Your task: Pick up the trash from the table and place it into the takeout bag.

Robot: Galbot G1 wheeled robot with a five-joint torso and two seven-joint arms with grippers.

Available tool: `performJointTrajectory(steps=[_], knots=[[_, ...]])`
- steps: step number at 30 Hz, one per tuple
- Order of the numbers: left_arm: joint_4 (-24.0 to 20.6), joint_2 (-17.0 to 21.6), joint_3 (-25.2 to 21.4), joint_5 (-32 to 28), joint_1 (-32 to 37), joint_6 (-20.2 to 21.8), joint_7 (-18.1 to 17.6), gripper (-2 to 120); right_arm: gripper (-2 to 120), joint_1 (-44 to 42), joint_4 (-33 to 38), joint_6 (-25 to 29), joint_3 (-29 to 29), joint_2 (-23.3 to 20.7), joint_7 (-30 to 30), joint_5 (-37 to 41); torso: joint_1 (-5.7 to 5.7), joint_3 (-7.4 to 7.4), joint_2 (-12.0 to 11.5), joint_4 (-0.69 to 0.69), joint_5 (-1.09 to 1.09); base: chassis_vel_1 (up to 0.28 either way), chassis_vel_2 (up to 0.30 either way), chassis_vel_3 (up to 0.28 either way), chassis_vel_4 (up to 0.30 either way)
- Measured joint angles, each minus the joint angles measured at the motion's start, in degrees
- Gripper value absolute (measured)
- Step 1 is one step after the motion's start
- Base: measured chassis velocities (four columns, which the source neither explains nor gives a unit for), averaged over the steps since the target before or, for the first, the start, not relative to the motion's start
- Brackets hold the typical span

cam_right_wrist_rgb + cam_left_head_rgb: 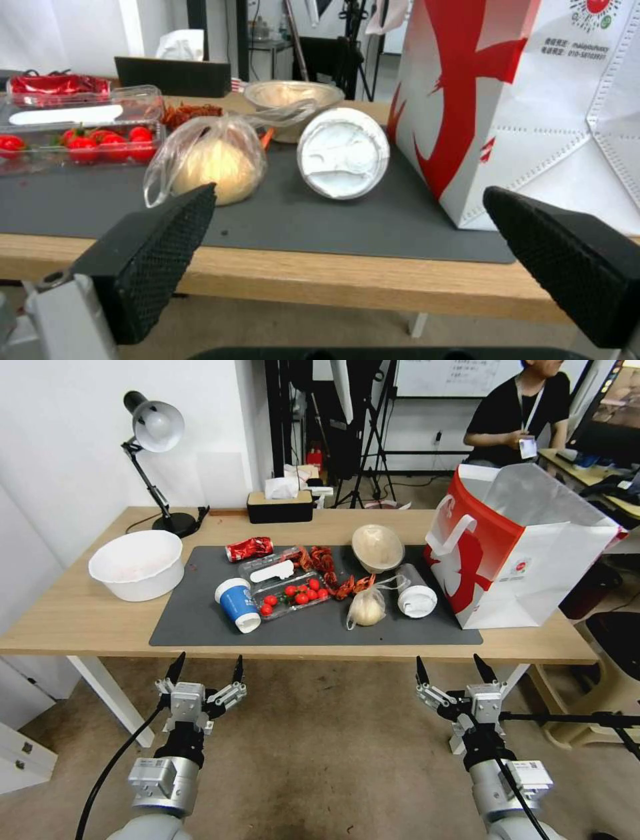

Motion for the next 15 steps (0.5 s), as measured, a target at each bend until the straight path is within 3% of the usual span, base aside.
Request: performJointTrajectory(steps=[15], knots=[[0.0,0.0,0.0,0.0,0.0,0.0,0.0,100,100,0.0,0.0,0.0,0.0,0.0,0.0,0.0,0.0,0.0,0.0,0.0,0.0,0.0,0.0,0.0,0.0]])
